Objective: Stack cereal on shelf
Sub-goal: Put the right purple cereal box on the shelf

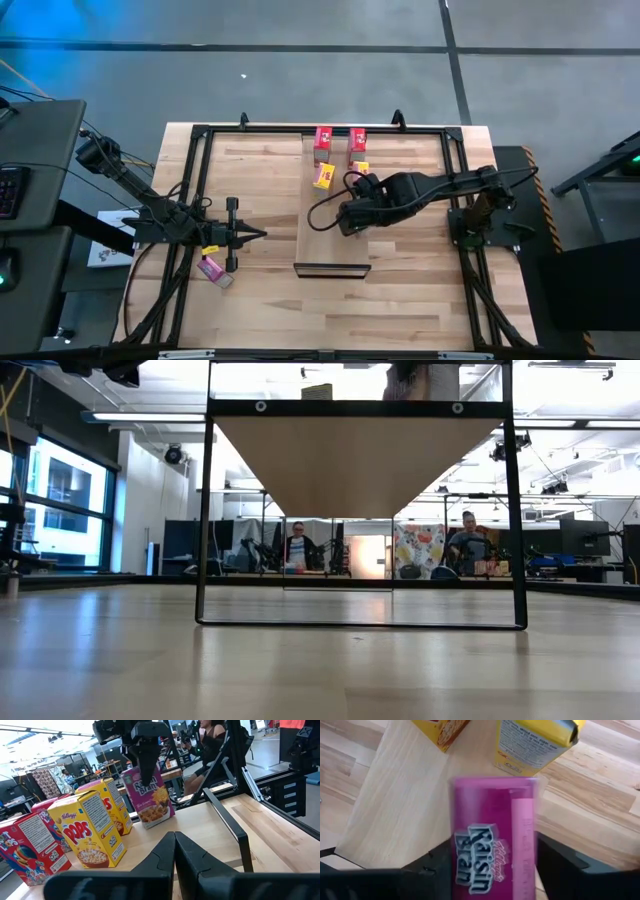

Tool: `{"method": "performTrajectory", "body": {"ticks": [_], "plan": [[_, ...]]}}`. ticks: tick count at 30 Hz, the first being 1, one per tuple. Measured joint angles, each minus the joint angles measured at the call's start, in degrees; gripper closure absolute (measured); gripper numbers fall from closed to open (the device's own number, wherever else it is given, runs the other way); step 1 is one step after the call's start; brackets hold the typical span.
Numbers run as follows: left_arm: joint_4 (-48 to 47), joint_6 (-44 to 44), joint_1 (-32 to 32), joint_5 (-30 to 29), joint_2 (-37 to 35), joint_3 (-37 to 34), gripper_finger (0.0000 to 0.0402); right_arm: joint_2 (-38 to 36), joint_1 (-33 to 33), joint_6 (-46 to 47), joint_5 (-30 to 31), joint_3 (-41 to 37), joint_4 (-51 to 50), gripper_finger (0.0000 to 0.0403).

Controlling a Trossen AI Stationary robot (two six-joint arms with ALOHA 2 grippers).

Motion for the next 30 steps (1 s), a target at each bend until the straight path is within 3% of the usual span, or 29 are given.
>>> {"method": "performTrajectory", "body": {"ticks": [4, 8, 30], "plan": [[0.0, 0.0, 0.0, 0.0, 0.0, 0.0, 0.0402, 0.0, 0.0, 0.1, -0.1, 0.0, 0.0, 0.0148], [0.0, 0.0, 0.0, 0.0, 0.0, 0.0, 0.0402, 0.0, 0.0, 0.1, 0.0, 0.0, 0.6, 0.0127], [0.0, 0.0, 0.0, 0.0, 0.0, 0.0, 0.0402, -0.2, 0.0, -3.7, -9.2, 0.0, 3.1, 0.0125]]}}
